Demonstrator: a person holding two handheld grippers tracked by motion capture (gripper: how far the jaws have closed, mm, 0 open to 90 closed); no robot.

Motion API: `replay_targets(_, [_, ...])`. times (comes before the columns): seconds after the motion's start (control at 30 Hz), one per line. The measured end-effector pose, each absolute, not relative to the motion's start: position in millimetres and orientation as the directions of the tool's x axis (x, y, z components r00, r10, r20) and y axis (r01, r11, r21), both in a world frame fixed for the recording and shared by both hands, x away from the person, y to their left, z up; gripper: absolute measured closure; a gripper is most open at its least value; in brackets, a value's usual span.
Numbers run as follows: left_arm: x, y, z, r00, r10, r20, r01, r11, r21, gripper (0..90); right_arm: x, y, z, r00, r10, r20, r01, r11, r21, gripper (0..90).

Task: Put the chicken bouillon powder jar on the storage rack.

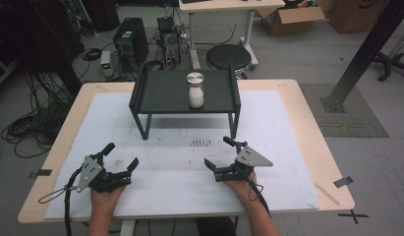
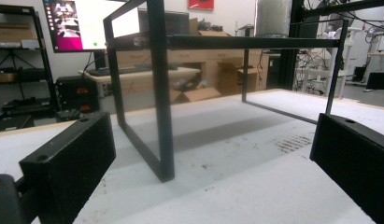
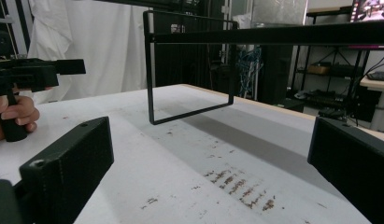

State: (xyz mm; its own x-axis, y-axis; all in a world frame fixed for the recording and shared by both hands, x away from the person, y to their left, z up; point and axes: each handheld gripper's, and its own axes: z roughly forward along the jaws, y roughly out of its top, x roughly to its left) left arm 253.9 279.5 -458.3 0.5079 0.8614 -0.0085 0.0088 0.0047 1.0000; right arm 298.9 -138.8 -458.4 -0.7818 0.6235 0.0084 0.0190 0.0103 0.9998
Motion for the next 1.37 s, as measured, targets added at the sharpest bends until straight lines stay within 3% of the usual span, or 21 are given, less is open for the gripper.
replay_targets(1.37, [253.9,280.3,-458.5,0.506,0.862,-0.017,0.009,0.015,1.000,0.4,295.0,-138.6,-459.3,-0.788,0.615,-0.027,-0.024,0.013,1.000,0.1])
